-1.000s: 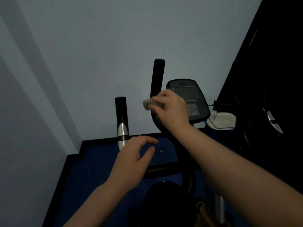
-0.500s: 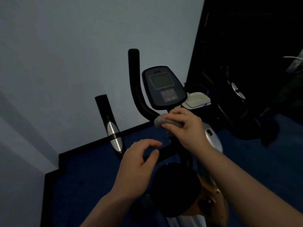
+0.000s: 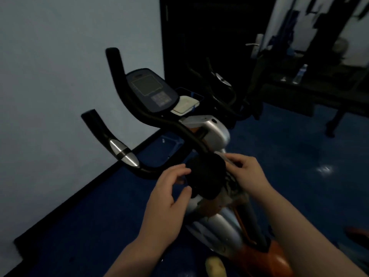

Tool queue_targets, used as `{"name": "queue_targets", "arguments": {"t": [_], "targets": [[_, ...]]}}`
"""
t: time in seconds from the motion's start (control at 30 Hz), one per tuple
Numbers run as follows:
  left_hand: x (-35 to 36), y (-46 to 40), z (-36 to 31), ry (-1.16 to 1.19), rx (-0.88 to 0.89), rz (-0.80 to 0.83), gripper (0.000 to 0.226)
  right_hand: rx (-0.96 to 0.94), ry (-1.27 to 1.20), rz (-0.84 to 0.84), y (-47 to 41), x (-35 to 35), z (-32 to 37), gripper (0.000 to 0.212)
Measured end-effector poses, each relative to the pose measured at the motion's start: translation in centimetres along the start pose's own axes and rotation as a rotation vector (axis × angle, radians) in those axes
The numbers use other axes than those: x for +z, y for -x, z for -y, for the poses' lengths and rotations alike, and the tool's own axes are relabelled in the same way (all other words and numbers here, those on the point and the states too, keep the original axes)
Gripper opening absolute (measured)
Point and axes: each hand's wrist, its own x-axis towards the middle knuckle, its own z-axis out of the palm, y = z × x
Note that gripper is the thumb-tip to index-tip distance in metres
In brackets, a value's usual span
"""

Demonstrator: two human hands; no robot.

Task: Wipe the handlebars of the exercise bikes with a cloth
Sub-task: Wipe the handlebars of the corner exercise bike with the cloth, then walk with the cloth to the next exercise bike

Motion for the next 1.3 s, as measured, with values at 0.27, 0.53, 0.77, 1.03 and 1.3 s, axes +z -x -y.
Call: {"name": "queue_targets", "arguments": {"t": [0.27, 0.53, 0.77, 1.03, 1.3], "targets": [[1.4, 3.8, 3.4, 0.127, -0.134, 0.152, 0.062, 0.278, 0.199, -0.197, 12.8, 0.8, -7.4, 0.009], [6.8, 7.3, 6.3, 0.045, -0.292, 0.374, 0.057, 0.468, 0.263, -0.277, 22.5, -0.2, -11.2, 0.022], [14.8, 13.0, 4.6, -0.06, -0.213, 0.691, 0.038, 0.554, 0.172, -0.474, 31.4, -4.4, -12.0, 0.015], [28.0, 23.9, -0.9, -0.095, -0.075, 0.881, 0.035, 0.667, 0.183, -0.642, 46.6, -14.1, -14.4, 0.013], [39.9, 36.3, -5.5, -0.115, -0.109, 1.022, 0.027, 0.749, 0.216, -0.731, 60.2, -25.3, -17.9, 0.012]]}}
